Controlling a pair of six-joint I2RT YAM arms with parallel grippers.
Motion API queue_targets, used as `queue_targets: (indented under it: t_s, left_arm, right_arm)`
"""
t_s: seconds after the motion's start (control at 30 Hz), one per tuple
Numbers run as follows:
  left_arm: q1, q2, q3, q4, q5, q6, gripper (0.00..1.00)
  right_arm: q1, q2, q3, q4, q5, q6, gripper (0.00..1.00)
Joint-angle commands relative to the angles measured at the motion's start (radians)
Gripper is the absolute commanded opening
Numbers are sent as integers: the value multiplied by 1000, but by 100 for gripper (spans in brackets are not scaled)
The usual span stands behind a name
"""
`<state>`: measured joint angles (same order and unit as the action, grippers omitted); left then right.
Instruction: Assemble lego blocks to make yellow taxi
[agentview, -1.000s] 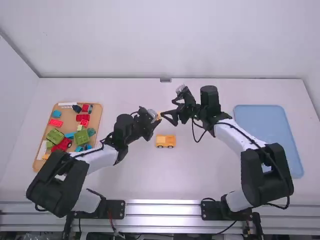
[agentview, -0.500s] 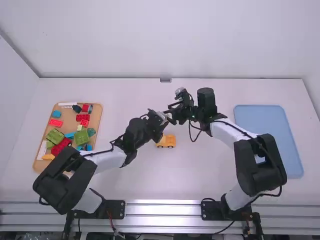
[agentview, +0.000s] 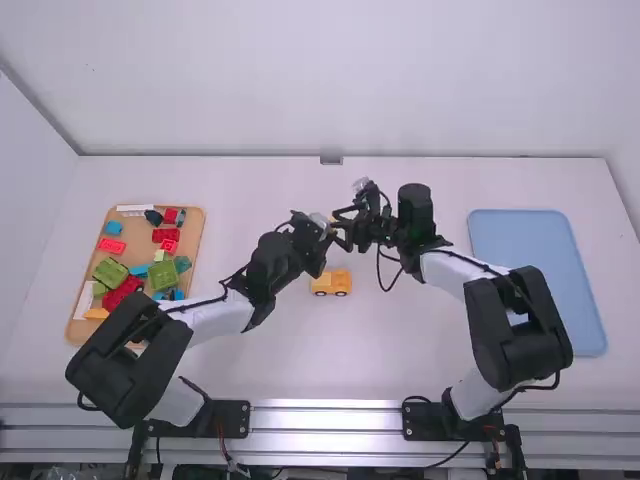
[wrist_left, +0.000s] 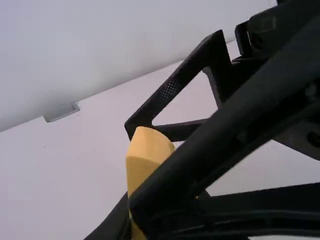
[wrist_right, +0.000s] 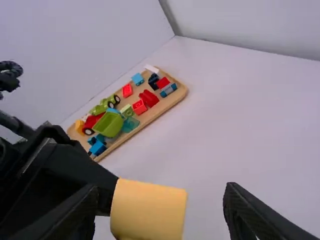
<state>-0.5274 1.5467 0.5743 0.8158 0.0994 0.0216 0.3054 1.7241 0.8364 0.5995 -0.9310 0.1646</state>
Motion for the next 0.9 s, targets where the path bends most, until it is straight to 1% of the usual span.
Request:
queue_targets:
  t_s: [0.0, 0.1, 0.27, 0.33, 0.37, 0.4, 0.5, 0.53, 0.57, 0.6, 0.63, 0.67, 0.7, 0.77, 0.8, 0.83, 0.87]
  left_arm:
    - [2, 7, 23, 15, -7, -6, 2]
    - [2, 8, 23, 21, -6, -4, 2]
    - [2, 7, 22, 24, -8, -3, 2]
    - [2, 7, 22, 31, -7, -3, 2]
    - [2, 8, 22, 32, -8, -3, 4]
    - [2, 7, 22, 39, -7, -3, 2]
    - [2, 7, 22, 53, -7, -3, 2]
    - [2, 7, 22, 58, -7, -3, 3]
    - [2, 7, 22, 62, -7, -3, 6]
    - [2, 7, 22, 66, -8, -3, 14]
    - [2, 7, 22, 68, -7, -3, 25]
    - [2, 7, 22, 69, -6, -4, 41]
    - [2, 7, 22, 68, -6, -3, 50]
    - [2, 7, 23, 60, -7, -3, 87]
    - [3, 7, 23, 58, -7, -3, 95]
    - [7, 7, 23, 51, -7, -3, 99]
    - [13, 7, 23, 41, -7, -2, 99]
  right_arm:
    - [23, 11, -13, 2, -10, 19, 63]
    - [32, 11, -12, 3, -11, 19, 60]
    - [30, 11, -12, 3, -13, 19, 45]
    - [31, 11, -12, 3, -15, 19, 40]
    - [30, 11, -12, 3, -15, 19, 39]
    - [31, 11, -12, -1, -14, 19, 33]
    - [31, 11, -12, -1, -14, 19, 26]
    - [31, 11, -12, -1, -11, 19, 22]
    - [30, 11, -12, -1, -11, 19, 20]
    - [29, 11, -12, 0, -12, 19, 19]
    - [29, 10, -12, -1, -10, 18, 18]
    - [29, 11, -11, -1, -6, 19, 17]
    - [29, 11, -11, -1, -1, 19, 17]
    - [28, 10, -11, -2, 43, 21, 15]
    - [25, 10, -11, -6, 62, 23, 15]
    - [15, 10, -11, -16, 90, 23, 15]
    - [3, 8, -6, -37, 111, 23, 14]
